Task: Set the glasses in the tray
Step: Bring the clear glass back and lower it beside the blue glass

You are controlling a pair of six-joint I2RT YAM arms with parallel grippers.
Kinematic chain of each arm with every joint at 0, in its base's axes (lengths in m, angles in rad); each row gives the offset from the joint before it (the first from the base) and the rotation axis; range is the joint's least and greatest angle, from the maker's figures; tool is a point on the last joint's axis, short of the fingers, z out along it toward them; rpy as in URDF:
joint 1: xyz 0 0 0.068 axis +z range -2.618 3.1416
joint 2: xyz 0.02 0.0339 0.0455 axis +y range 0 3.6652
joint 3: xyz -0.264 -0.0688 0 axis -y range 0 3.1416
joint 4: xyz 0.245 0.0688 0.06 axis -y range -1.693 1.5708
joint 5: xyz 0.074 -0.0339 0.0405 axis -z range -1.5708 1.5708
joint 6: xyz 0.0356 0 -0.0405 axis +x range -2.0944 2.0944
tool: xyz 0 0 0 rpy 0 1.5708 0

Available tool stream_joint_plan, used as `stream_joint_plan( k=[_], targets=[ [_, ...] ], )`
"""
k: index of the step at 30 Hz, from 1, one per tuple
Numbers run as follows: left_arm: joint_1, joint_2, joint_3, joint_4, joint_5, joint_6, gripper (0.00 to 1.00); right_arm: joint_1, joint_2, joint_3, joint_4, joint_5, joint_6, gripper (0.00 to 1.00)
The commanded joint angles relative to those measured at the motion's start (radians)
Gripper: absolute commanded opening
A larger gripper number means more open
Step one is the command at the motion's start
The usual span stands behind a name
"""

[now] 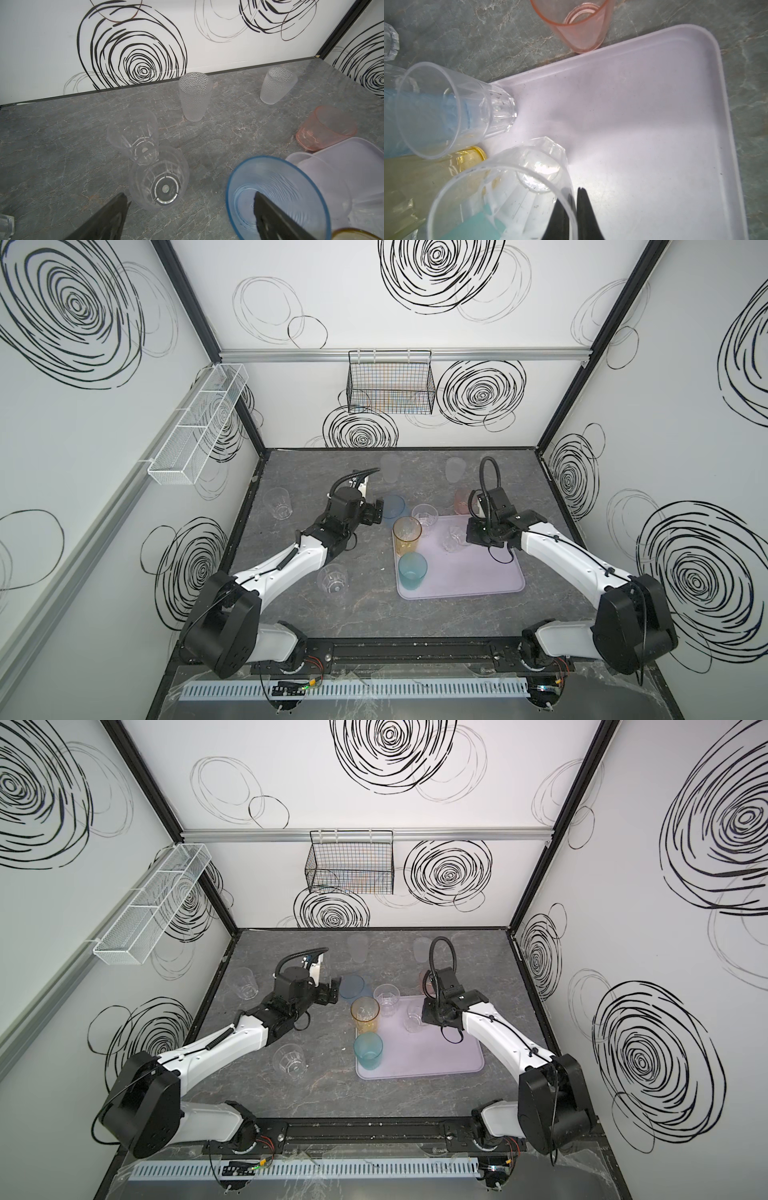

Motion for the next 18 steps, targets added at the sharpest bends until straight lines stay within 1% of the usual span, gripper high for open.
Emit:
stream_joint_plan(
  k=[1,5,12,18],
  targets=[
    [0.003,-0.044,-0.023,0.032,-0.016,-0.008,0.97,0.004,-0.001,0.005,-0.005,0.057,-0.018,0.00],
    [0.018,-0.052,-0.060,0.066,-0.039,0.010,0.96,-0.010,-0.001,0.001,-0.002,0.057,-0.016,0.00],
    [0.032,-0.045,-0.074,0.086,-0.019,0.006,0.96,-0.038,-0.018,0.014,-0.024,0.080,-0.016,0.00],
    [0.033,-0.062,-0.091,0.091,-0.028,0.013,0.96,-0.057,-0.034,0.019,-0.034,0.082,-0.019,0.00]
  ],
)
